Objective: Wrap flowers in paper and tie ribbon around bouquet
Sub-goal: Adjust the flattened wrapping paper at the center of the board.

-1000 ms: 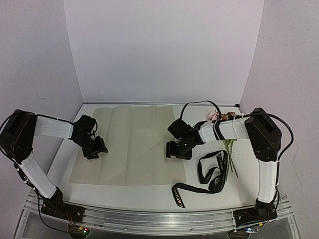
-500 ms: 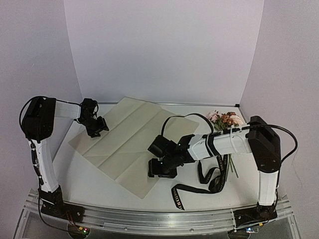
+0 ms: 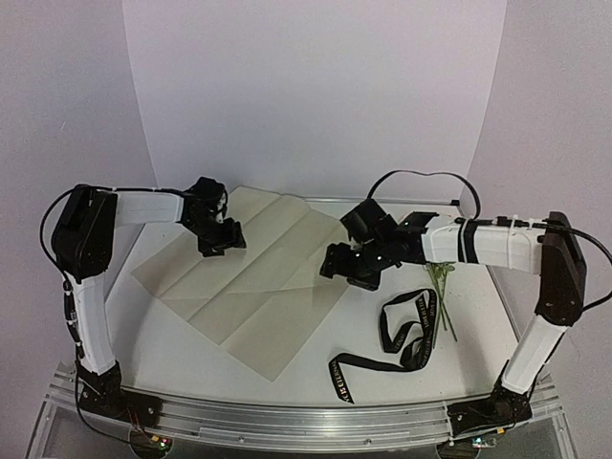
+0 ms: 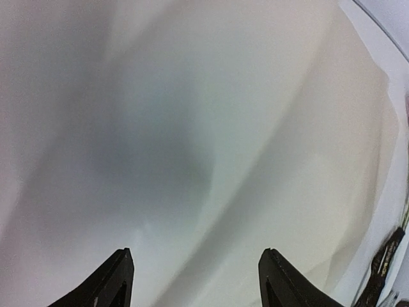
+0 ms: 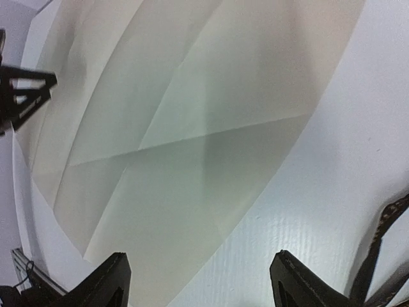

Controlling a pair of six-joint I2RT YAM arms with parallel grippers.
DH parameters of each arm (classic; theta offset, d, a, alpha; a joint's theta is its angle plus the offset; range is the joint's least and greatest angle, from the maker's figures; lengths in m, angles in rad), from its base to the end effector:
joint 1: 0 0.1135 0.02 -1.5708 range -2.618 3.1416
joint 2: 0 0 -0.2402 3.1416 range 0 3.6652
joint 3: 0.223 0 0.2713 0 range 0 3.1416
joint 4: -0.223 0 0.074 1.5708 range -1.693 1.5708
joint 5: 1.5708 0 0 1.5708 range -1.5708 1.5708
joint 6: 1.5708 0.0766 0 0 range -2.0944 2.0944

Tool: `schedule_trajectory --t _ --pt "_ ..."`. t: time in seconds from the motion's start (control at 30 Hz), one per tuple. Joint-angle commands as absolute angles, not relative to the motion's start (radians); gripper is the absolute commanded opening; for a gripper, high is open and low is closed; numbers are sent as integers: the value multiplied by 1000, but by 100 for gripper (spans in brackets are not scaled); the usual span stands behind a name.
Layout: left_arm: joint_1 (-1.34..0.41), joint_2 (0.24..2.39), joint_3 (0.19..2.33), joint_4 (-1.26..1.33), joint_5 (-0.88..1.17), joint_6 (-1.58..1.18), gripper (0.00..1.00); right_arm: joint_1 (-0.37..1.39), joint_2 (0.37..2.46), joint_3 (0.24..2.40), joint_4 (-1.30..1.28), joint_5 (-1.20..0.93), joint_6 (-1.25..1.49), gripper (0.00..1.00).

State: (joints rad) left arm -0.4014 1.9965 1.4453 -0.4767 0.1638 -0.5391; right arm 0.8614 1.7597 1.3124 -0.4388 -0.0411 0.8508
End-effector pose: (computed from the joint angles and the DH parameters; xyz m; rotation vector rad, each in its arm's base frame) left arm 0.4124 -0.1886 0.1167 -0.1233 2.6782 -0.5342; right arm 0.2743 0.3244 0.1725 -0.0331 2.6249 0.7419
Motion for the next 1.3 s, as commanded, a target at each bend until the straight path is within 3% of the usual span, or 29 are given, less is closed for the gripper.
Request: schedule_trajectory --t 0.0,0.43,0.97,1.27 --pt "-555 1986 1444 -437 188 -566 69 787 1715 1283 -483 0 781 79" --pt "-744 2062 1377 -390 176 -586 68 656 1663 1264 -512 31 714 81" --pt "-847 1859 1056 -417 203 -579 67 512 1575 1179 -551 152 654 86" --pt "-845 1837 1099 -473 166 -524 67 353 1597 1109 -558 212 577 95"
